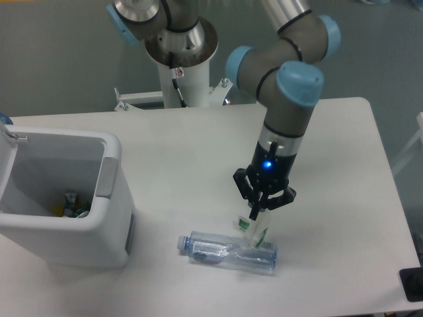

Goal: Place the trash in the trash can
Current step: 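Close the gripper on the tissue and lift it off the table, then carry the tissue over the trash bin and open the gripper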

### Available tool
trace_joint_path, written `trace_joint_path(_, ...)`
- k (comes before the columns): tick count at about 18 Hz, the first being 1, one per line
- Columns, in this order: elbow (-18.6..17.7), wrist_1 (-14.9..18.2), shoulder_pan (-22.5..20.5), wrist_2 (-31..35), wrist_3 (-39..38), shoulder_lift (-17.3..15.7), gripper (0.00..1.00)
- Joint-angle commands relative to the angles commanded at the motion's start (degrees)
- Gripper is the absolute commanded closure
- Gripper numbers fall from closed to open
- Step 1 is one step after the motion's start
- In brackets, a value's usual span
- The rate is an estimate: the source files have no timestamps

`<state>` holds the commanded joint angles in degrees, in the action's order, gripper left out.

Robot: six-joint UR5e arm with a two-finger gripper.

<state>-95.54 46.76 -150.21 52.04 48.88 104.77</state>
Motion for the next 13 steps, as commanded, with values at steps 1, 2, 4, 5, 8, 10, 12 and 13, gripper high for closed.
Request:
trace_joint_path(1, 0.7, 0.0, 0.1, -0.9, -1.8, -0.7, 1.00)
trace_joint_path(2, 1.8, 0.0, 0.4, -1.7, -4.0, -1.0, 1.00)
trace_joint_path(4, 4.4, 0.0, 0.8, -3.4, -8.5, -1.1, 1.00)
trace_joint_path(5, 5.6, 0.0, 1.1, -4.3, -10.8, -1.2, 1.00)
trace_joint_path(8, 8.0, 0.0, 3.5, -5.3, -16.8, -2.6, 1.00)
trace_joint_path(10, 8.4, 0.0, 5.2, -5.4, -19.7, -3.8, 1.00)
trace_joint_path(12, 8.1, 0.0, 7.5, -5.3, -21.9, -5.3, 1.00)
trace_joint_path(13, 7.7, 0.0, 8.8, -5.4, -23.0, -6.2, 1.00)
